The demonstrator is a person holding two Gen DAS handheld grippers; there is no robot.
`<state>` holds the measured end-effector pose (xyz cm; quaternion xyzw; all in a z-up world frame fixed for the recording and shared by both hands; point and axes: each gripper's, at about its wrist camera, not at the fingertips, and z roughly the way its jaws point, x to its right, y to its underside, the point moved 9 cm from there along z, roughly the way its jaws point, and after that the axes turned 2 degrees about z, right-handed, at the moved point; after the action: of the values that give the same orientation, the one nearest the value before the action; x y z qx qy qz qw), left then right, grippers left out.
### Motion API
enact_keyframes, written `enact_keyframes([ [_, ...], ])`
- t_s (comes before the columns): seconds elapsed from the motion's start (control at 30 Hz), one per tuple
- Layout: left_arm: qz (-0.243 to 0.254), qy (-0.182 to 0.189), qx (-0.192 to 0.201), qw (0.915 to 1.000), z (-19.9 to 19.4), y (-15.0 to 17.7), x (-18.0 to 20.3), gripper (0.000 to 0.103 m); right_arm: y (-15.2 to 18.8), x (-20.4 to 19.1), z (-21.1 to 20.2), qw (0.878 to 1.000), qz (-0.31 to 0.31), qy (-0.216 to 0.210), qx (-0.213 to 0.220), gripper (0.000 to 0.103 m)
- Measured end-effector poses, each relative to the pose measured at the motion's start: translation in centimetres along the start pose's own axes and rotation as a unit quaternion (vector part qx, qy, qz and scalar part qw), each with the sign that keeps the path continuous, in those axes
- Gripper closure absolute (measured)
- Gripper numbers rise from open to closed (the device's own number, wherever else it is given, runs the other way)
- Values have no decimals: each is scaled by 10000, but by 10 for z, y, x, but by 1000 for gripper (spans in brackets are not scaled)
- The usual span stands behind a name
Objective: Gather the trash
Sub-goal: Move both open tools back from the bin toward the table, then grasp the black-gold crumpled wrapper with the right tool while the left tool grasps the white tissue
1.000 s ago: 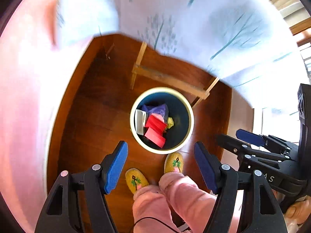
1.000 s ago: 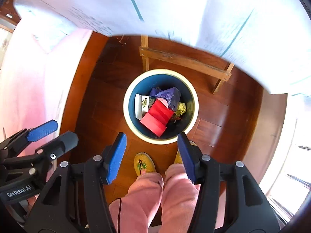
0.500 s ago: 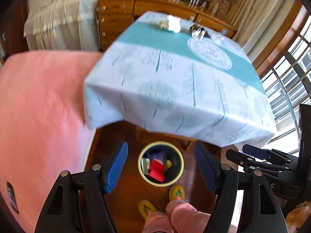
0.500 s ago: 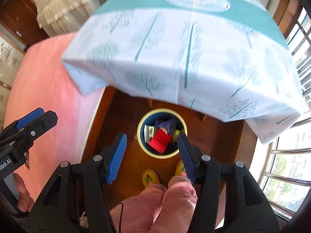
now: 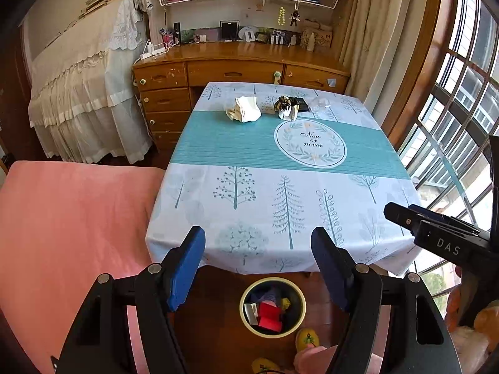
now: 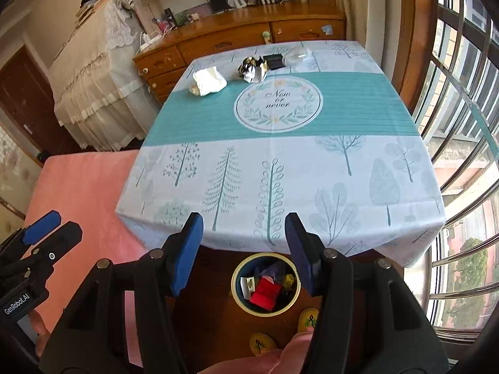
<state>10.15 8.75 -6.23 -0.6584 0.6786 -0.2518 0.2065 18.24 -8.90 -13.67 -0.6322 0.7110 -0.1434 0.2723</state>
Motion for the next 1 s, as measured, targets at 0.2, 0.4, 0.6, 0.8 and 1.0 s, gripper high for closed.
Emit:
enact_keyframes([
  [0.2,167,-11,22,9999,14,-36,6,31,-39,14,-6,9993,114,45,342,51],
  [0.4,-106,-243,-143,9995,64,-72,-2,31,-78,38,29,9994,192,12,286,52],
  [0.6,-431,-366,-439,9974,147,-135,-4,31,-142,53,101,9996,-46,-286,42,52],
  [0.8,-799,-397,-780,9930,248,-205,-6,31,-230,62,190,9975,-191,-598,-321,52],
  [1.0,-1354,-350,-1084,9842,350,-250,-25,31,-309,57,291,9925,-242,-956,-727,48],
])
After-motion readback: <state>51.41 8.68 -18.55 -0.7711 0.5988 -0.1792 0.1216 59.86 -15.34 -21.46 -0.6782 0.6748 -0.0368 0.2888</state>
